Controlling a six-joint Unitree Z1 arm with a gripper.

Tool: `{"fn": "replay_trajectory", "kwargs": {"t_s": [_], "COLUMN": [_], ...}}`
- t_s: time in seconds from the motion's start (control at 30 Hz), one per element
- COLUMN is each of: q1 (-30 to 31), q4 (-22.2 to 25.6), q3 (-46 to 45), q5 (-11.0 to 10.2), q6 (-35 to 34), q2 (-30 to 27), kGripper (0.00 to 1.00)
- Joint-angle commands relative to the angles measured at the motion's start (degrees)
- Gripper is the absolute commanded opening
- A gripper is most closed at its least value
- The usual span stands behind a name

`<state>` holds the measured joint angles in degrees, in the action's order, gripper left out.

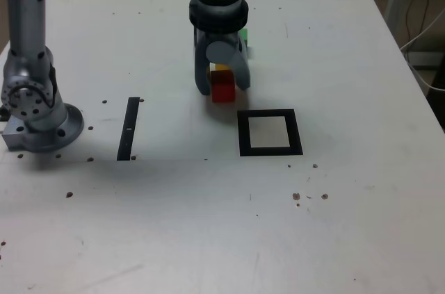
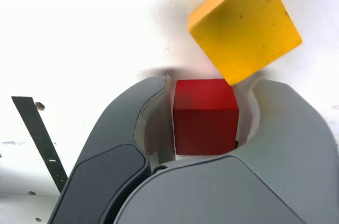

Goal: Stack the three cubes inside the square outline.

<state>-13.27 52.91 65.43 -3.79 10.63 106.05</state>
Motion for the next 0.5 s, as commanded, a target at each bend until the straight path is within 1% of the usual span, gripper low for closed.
{"fn": "replay_trajectory", "kwargs": {"t_s": [0.0, 0.33, 0.47], "q1": [0.1, 0.1, 1.5], "q4": [0.7, 2.1, 3.9], "q3": [0.1, 0.4, 2.5], "q5": [0.1, 0.2, 0.3], "q6": [0.0, 0.0, -0.2], "q2": [-0.3, -0.3, -1.3], "kGripper": [0.27, 0.23, 0.22]}}
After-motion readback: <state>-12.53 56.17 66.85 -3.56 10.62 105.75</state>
